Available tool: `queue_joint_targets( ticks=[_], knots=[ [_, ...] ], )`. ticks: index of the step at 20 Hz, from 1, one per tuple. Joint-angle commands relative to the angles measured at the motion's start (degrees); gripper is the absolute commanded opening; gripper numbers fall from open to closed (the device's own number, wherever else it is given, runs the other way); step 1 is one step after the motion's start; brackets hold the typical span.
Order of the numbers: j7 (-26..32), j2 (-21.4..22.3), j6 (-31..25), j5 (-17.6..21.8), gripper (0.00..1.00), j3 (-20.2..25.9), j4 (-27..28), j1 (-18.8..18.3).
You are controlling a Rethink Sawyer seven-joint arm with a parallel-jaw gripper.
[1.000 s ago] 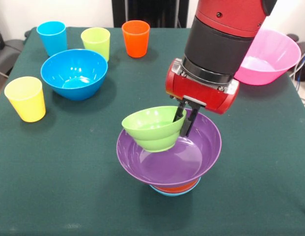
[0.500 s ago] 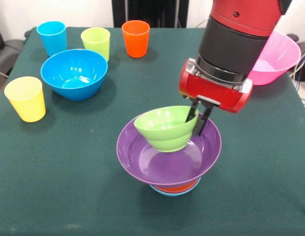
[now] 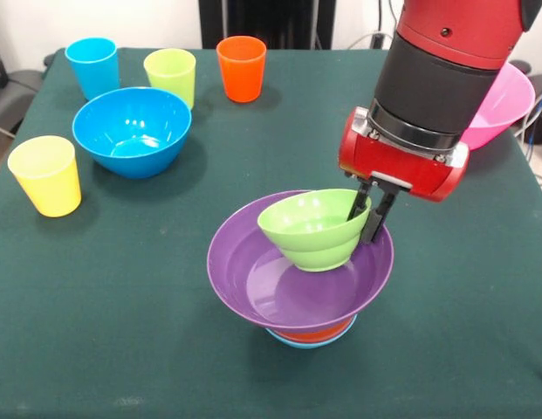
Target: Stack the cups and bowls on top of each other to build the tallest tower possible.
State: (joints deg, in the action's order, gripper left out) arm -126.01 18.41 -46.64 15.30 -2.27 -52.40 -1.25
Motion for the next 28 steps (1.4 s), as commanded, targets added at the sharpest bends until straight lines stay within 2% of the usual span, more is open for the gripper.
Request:
queue_joint_targets(
  ticks=[1,28],
  knots=[
    [6.69,-1.15,3.94,3.72,0.0,4.02,1.81,0.08],
    [8.71,-1.96,6.0,3.84,0.0,3.96,1.86,-1.09]
  ],
)
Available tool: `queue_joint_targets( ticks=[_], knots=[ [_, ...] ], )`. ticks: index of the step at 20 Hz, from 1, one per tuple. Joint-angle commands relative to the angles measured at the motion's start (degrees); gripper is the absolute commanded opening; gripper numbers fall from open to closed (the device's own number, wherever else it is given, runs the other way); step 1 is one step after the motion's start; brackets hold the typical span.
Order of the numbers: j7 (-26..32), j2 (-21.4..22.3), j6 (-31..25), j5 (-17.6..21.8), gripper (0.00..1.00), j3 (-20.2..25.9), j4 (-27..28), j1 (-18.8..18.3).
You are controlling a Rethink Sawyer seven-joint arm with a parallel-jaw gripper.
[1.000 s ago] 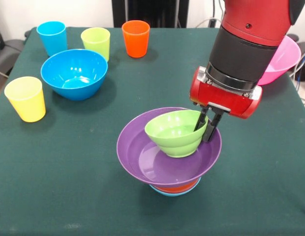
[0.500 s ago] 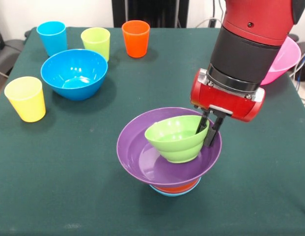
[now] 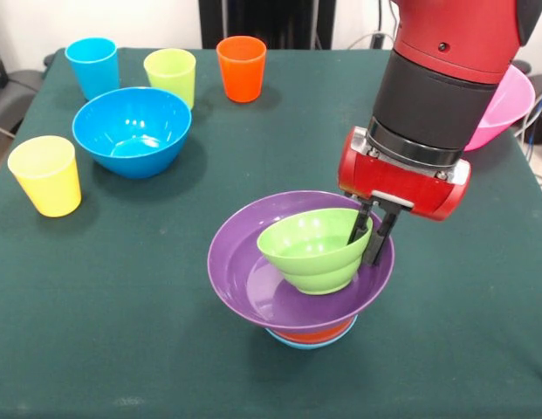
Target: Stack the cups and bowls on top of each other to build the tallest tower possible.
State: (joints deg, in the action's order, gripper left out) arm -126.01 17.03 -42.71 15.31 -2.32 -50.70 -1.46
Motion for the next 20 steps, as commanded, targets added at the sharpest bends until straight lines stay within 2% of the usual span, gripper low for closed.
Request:
queue_joint_targets(
  ticks=[1,20],
  knots=[
    [8.53,-0.61,2.19,3.8,0.0,3.97,0.13,-0.85],
    [7.79,-0.72,2.37,3.45,0.0,3.88,-0.79,-1.15]
  ],
)
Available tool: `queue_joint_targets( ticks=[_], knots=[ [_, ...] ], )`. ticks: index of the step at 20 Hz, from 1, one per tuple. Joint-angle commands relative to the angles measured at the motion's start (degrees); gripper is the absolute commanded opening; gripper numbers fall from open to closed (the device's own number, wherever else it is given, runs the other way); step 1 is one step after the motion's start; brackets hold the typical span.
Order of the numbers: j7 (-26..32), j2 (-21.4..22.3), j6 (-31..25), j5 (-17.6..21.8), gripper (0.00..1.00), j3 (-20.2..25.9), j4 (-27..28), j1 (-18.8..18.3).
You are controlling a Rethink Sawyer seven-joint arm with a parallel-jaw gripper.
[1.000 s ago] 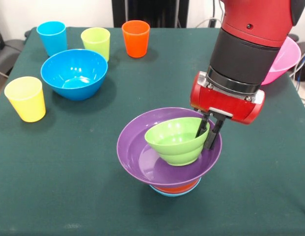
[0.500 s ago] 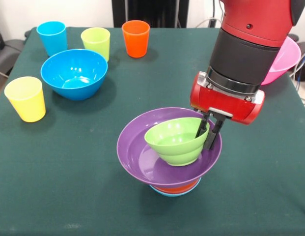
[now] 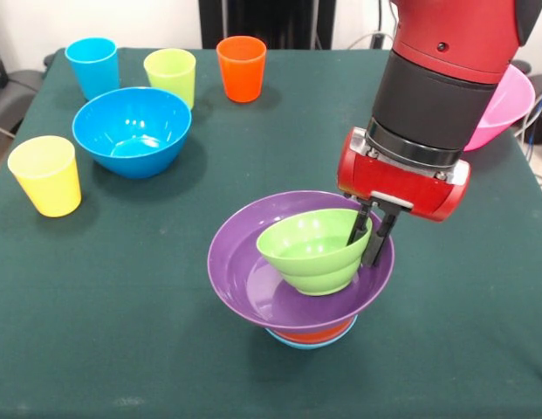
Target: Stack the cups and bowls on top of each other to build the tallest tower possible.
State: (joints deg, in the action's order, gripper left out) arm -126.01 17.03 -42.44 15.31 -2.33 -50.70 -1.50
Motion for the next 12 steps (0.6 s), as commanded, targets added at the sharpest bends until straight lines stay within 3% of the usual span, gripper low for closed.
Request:
queue_joint_targets(
  ticks=[1,12],
  knots=[
    [7.6,-0.68,1.87,3.33,0.0,3.82,-0.96,-1.12],
    [7.09,-0.8,2.72,3.4,0.0,3.77,-1.56,-1.12]
  ],
)
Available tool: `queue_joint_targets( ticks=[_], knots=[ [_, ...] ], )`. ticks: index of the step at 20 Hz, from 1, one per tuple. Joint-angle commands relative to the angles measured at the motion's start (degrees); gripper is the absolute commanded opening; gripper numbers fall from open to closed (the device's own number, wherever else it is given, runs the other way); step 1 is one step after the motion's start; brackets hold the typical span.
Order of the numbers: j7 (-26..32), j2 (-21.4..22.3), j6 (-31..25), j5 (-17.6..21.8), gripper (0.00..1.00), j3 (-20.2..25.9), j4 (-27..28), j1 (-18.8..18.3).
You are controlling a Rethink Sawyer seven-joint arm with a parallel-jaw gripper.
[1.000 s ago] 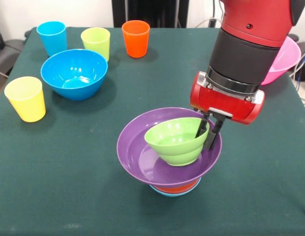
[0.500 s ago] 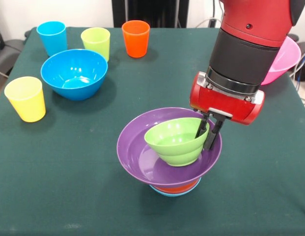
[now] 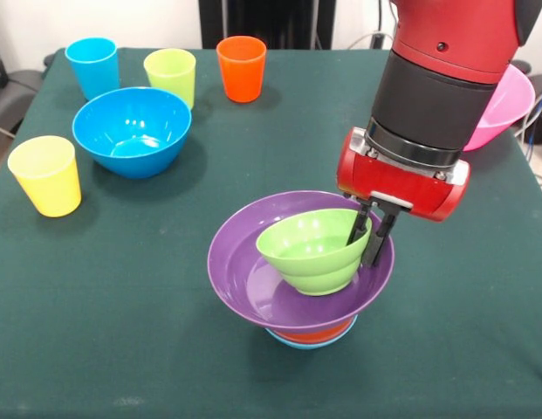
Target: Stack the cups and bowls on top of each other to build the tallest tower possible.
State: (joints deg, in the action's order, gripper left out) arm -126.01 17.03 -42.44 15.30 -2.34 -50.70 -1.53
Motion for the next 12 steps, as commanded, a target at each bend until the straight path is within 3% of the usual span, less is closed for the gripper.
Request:
queue_joint_targets(
  ticks=[1,8,9,12],
  knots=[
    [7.08,-0.85,2.69,3.39,0.0,3.79,-1.55,-1.11],
    [5.87,-0.97,2.41,3.4,0.0,3.12,-1.77,-0.79],
    [5.87,-0.93,2.33,3.19,1.0,3.22,-1.91,-0.89],
    [5.49,-1.0,2.41,3.55,1.0,2.69,-1.65,-0.55]
  ],
)
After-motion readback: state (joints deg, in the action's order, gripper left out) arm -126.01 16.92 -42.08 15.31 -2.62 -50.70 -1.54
